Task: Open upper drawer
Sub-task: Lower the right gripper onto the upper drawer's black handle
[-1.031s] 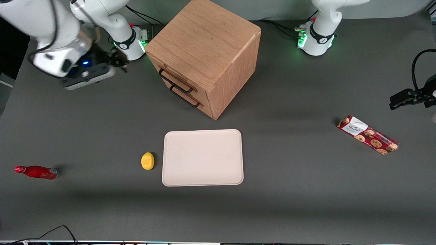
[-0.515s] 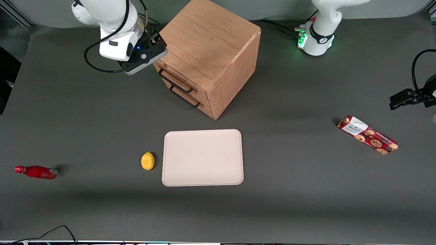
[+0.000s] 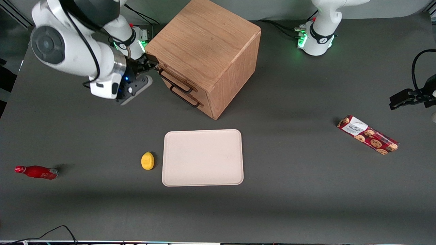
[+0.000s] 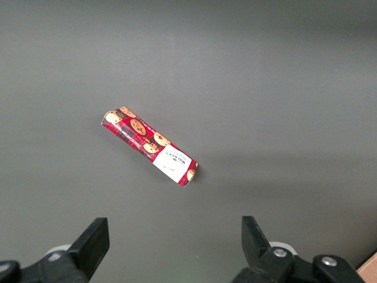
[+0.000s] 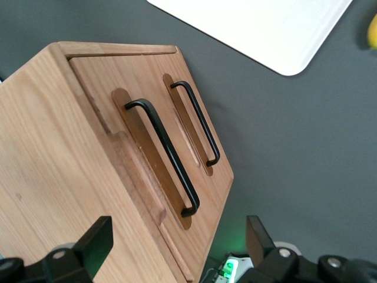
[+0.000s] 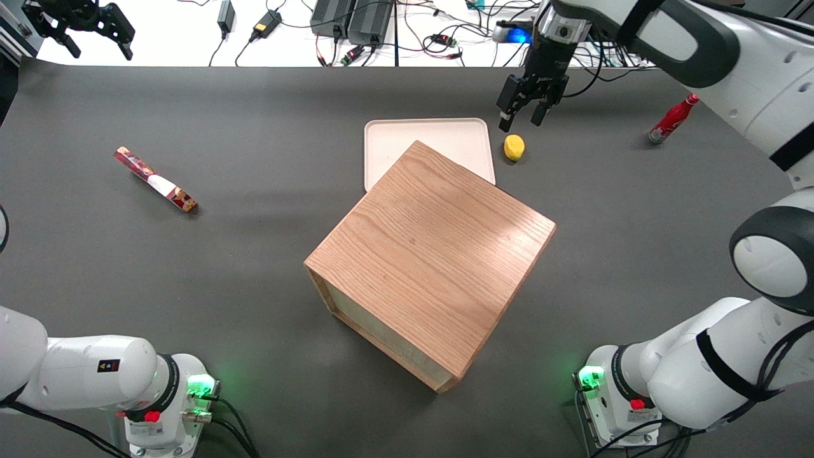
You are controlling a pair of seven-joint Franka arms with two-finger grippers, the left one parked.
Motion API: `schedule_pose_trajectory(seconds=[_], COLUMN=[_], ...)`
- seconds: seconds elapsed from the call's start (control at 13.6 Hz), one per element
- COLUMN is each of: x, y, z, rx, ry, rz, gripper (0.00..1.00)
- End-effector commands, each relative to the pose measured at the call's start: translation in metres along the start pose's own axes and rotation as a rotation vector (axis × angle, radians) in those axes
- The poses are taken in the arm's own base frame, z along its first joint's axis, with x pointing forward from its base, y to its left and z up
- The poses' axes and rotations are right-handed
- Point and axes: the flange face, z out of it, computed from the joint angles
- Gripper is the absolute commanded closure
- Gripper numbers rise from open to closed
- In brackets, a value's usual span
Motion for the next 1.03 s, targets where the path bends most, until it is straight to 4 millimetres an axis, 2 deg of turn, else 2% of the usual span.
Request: schedule_pose_trajectory(seconds=[0.0, 0.44, 0.96], x=[0.013, 0.031, 0.043], y=[0.001, 0.021, 0.022], z=[0.021, 0.068, 0.115], rx=[0.027, 0.023, 0.088], ry=[-0.024, 0.004, -0.06], rz=[-0.02, -0.056, -0.092], gripper=[0.0, 0.0, 0.0])
